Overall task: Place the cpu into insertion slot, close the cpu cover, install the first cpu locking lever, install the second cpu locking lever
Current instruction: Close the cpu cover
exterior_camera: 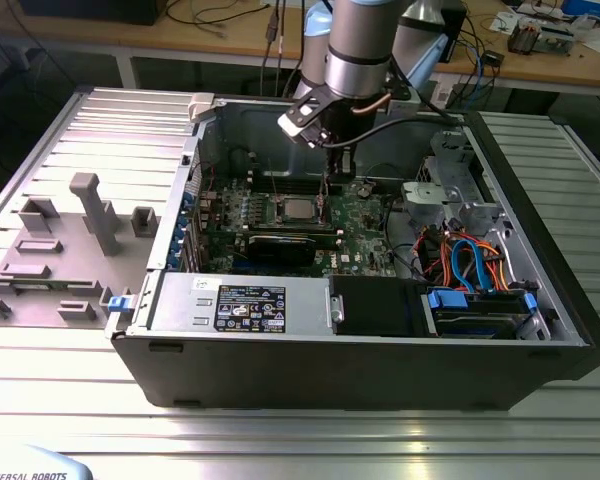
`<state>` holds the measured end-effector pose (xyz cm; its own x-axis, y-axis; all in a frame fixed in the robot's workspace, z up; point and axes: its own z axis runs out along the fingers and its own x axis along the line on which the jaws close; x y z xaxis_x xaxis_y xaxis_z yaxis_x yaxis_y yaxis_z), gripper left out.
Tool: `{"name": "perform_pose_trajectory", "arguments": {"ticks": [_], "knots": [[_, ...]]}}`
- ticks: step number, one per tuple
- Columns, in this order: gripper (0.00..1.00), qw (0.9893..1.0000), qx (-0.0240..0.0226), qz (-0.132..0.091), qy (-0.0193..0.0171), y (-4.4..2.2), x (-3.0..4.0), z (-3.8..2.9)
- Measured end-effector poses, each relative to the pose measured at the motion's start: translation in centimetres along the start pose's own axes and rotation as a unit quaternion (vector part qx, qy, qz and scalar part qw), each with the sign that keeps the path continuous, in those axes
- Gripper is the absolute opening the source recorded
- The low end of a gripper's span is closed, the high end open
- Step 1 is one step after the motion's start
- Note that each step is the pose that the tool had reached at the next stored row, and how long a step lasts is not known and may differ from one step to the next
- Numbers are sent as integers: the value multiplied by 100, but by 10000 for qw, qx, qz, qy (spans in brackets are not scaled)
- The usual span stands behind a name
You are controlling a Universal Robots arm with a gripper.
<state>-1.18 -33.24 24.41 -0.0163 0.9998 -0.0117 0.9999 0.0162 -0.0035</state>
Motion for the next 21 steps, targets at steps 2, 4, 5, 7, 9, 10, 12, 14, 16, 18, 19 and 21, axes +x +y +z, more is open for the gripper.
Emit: {"name": "perform_pose_trajectory", "arguments": {"ticks": [2,4,5,7,9,10,12,14,16,18,19,21], "knots": [[11,10000,1,0,0,-43,1,2],[11,10000,3,0,0,-52,0,6],[11,10000,3,0,1,-58,1,10],[11,10000,3,0,1,-72,1,27],[11,10000,2,0,2,-106,2,51],[11,10000,3,0,1,-152,3,74],[11,10000,3,0,1,-221,5,130],[11,10000,3,0,1,-255,6,154],[11,10000,3,0,1,-287,7,173],[11,10000,5,0,1,-327,7,194],[11,10000,5,0,0,-337,7,198],[11,10000,5,-1,1,-337,8,198]]}}
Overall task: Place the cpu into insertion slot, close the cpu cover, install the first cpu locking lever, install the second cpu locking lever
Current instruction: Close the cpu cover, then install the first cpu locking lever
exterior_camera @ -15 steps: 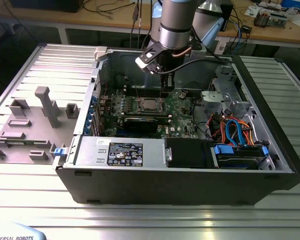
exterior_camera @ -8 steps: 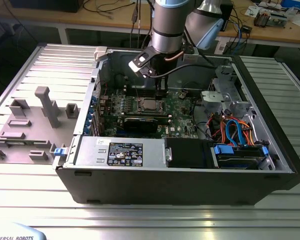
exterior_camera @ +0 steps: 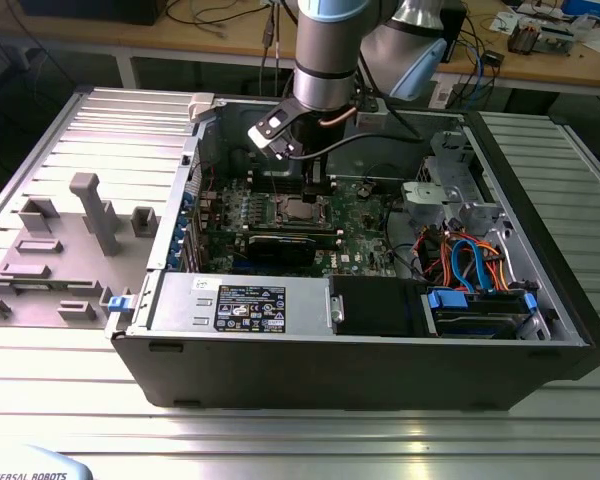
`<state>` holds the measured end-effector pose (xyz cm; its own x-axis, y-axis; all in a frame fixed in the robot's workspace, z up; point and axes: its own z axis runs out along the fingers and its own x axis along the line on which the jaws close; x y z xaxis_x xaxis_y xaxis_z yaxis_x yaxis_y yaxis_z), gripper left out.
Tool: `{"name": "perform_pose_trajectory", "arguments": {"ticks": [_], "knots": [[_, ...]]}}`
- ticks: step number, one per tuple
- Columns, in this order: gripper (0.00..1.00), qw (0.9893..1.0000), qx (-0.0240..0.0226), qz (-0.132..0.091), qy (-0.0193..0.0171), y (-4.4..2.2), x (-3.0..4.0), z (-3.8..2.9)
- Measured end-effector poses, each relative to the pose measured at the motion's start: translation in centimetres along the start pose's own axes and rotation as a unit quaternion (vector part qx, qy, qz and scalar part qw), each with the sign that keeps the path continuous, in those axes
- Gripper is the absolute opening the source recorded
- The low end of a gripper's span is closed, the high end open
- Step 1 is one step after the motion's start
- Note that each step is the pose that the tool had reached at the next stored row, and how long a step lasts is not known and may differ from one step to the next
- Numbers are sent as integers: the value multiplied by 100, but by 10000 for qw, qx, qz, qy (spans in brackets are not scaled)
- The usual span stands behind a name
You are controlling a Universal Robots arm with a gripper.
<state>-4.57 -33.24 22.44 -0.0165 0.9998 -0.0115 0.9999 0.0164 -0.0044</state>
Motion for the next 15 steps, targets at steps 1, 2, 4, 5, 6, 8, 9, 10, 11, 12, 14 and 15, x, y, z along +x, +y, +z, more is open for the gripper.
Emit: {"name": "perform_pose_trajectory", "arguments": {"ticks": [1,2,4,5,6,8,9,10,11,12,14,15], "knots": [[11,10000,0,0,0,-1,0,0],[11,10000,0,1,0,-2,0,0],[11,10000,-1,2,2,-11,1,1],[11,10000,-1,1,3,-25,1,1],[11,10000,0,1,4,-44,1,1],[11,10000,0,1,9,-76,1,1],[11,10000,-1,2,10,-81,2,1],[11,10000,0,0,10,-81,2,1],[11,10000,0,0,10,-81,1,1],[11,10000,0,1,10,-86,2,1],[11,10000,0,1,10,-91,2,1],[11,10000,0,1,10,-91,1,1]]}}
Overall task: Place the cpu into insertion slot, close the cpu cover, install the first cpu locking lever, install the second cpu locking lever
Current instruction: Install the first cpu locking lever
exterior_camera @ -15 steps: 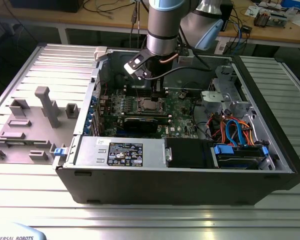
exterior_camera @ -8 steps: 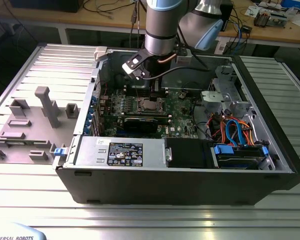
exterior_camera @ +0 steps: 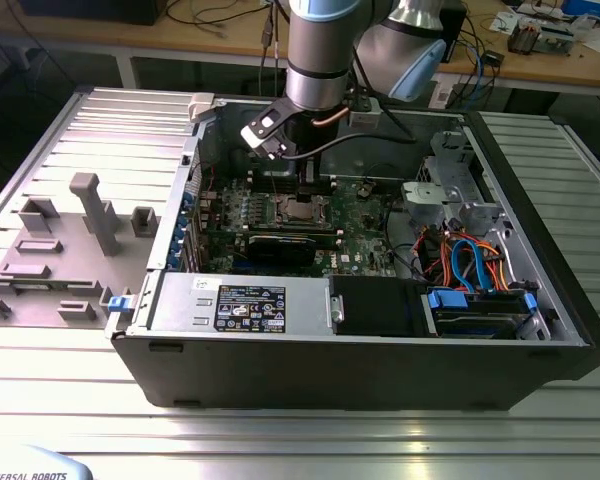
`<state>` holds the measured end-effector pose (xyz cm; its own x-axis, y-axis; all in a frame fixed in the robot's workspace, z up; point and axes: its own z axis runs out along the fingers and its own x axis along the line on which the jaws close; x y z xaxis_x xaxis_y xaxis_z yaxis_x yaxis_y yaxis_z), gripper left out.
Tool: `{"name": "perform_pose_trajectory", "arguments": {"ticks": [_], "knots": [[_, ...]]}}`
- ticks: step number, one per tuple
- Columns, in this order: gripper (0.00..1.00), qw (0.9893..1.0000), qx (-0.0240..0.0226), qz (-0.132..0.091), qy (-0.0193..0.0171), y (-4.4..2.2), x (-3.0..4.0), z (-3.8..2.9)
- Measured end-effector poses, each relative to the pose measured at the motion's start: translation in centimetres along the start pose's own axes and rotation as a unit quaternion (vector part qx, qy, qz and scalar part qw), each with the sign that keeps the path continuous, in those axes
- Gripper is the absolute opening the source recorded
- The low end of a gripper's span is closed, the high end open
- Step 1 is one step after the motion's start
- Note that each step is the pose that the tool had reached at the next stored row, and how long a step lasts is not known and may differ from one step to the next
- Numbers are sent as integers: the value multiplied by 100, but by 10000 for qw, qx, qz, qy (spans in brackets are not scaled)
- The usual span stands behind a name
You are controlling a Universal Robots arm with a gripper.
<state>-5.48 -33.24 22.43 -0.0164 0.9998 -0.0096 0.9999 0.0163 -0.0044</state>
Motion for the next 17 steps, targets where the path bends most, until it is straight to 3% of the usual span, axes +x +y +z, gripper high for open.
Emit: {"name": "perform_pose_trajectory", "arguments": {"ticks": [6,13,15,17], "knots": [[11,10000,0,0,0,-4,0,-2],[11,10000,-1,-16,0,-3,0,-54],[11,9996,-3,-277,-2,-4,-1,-55],[11,9980,-6,-636,-4,-4,0,-55]]}}
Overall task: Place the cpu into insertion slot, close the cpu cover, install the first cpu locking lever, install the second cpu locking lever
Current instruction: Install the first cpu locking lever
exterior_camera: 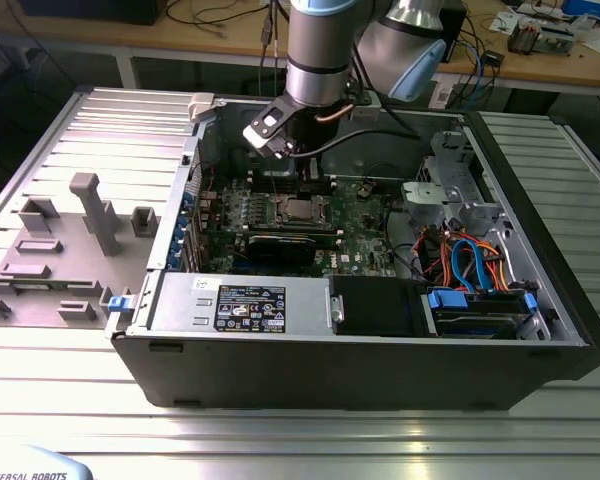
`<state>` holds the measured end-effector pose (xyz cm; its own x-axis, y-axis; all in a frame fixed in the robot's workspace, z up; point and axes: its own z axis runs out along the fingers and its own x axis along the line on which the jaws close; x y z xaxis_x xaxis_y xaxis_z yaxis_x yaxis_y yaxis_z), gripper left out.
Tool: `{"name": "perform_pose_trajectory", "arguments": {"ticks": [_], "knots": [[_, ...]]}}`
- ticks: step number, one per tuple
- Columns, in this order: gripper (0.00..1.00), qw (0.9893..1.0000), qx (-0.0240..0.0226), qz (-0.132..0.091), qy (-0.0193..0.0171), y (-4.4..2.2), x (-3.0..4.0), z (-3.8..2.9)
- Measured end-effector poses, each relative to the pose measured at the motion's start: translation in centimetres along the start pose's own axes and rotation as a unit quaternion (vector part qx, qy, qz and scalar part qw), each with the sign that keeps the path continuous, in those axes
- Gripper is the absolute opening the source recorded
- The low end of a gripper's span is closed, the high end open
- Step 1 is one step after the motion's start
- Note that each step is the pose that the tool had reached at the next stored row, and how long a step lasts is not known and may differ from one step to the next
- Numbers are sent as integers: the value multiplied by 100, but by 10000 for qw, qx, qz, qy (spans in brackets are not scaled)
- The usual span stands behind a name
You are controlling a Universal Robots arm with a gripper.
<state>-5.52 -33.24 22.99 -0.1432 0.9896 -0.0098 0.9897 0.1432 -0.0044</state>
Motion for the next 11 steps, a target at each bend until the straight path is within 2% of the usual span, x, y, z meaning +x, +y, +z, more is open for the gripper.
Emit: {"name": "perform_pose_trajectory", "arguments": {"ticks": [1,4,7,8,9,11], "knots": [[11,10000,1,-48,-2,0,-1,-6],[11,9999,-1,-130,-1,0,-1,-78],[11,9991,-6,-433,-1,0,0,-85],[11,9982,-6,-598,-2,0,-1,-85],[11,9969,-7,-786,-5,-1,-1,-85],[11,9953,-8,-970,-5,-1,-1,-83]]}}
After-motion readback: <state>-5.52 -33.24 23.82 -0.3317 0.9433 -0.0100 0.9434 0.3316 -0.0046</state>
